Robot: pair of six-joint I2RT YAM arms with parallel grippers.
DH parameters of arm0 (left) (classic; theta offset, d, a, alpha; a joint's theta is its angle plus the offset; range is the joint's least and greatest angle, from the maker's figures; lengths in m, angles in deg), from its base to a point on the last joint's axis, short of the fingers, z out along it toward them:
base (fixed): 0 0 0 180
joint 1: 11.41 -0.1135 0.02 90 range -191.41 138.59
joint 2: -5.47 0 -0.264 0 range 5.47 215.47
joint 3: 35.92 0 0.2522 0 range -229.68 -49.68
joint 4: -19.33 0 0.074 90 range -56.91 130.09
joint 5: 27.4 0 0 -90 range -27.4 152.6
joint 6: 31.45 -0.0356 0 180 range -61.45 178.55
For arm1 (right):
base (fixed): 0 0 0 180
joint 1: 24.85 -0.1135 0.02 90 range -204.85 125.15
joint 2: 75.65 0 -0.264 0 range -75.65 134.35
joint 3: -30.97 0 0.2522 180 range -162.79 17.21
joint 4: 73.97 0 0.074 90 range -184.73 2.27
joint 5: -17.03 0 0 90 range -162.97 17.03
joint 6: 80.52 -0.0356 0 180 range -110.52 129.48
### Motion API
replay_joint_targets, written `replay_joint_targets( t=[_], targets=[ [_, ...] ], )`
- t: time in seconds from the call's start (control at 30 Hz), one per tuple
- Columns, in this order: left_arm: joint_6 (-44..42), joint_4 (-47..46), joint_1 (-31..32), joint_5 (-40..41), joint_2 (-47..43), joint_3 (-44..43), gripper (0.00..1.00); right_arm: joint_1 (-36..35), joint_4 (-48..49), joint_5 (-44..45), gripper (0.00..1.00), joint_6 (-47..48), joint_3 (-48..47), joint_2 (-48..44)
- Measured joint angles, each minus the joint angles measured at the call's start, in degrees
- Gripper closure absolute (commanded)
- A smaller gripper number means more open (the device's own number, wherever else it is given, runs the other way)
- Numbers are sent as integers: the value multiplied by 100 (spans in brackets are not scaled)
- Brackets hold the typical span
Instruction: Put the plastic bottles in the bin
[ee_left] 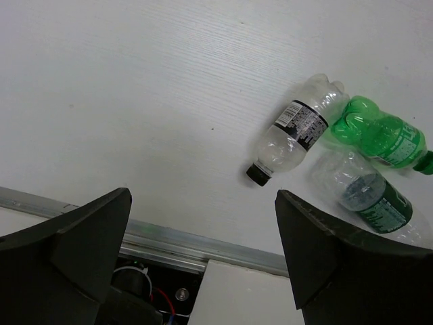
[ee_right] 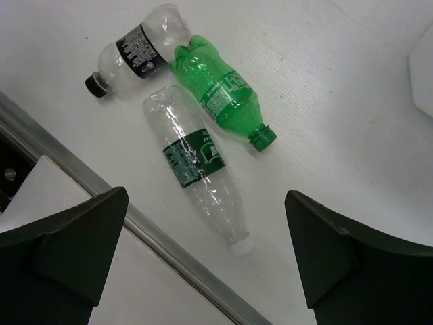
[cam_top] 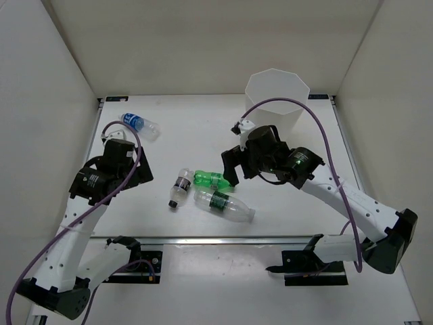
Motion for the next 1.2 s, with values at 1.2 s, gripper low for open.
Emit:
replay_joint_targets(
  t=[1.2],
  targets=[
    [-70,-518,348,-1233,-815,1377,1,-737,2455,-479,3,1333,2848,922]
  ],
)
